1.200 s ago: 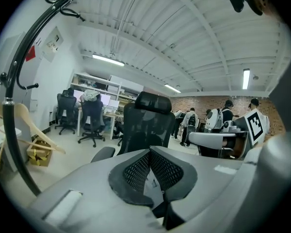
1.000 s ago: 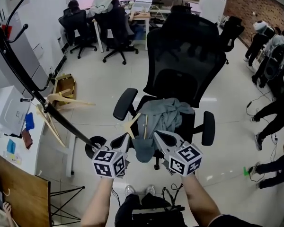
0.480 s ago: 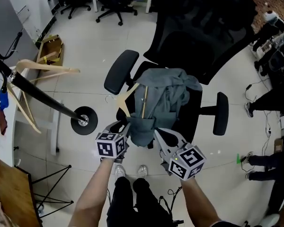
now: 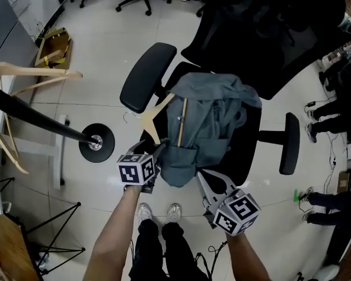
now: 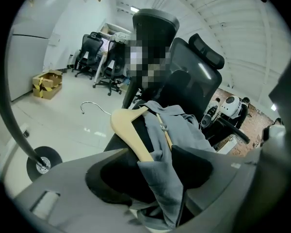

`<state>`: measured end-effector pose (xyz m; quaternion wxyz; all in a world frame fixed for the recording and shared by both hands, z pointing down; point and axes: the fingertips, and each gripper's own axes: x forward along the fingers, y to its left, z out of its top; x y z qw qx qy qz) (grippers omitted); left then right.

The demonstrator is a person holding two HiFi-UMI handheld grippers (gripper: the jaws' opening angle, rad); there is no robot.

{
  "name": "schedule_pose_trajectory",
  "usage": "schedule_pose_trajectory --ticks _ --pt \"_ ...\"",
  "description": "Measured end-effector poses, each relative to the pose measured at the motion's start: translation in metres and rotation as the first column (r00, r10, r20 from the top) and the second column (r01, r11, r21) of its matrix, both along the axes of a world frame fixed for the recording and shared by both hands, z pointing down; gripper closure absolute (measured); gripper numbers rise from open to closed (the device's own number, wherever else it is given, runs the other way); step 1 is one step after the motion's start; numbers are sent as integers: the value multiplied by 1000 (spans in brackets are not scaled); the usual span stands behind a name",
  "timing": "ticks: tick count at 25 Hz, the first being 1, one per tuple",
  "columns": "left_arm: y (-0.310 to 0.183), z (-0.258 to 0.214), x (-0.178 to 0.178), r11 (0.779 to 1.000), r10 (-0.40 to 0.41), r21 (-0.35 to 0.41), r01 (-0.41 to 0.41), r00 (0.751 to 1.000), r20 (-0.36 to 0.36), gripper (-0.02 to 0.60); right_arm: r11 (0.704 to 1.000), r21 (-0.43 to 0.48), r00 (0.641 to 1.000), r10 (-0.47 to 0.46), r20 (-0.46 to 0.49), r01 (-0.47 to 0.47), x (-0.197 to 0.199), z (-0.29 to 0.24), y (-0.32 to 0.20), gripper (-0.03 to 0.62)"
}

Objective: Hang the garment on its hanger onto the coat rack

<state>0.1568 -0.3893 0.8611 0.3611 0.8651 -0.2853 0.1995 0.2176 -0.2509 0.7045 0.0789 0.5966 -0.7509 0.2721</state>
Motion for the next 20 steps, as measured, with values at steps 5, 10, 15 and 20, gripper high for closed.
schedule_pose_trajectory --ticks 5,10,15,20 --pt "-15 7 8 999 -15 -31 15 1000 -22 295 1000 -23 1000 9 3 -9 4 12 -1 594" --pt "-16 10 15 995 -66 -78 61 996 -62 269 999 -24 1000 24 11 -24 10 14 -6 592" --pt "-14 9 18 988 -105 -123 94 991 -85 283 1000 -18 1000 25 16 -25 12 10 -10 592" --pt "-5 2 25 985 -61 -165 41 991 -119 366 999 -21 999 37 18 -37 18 10 -9 592"
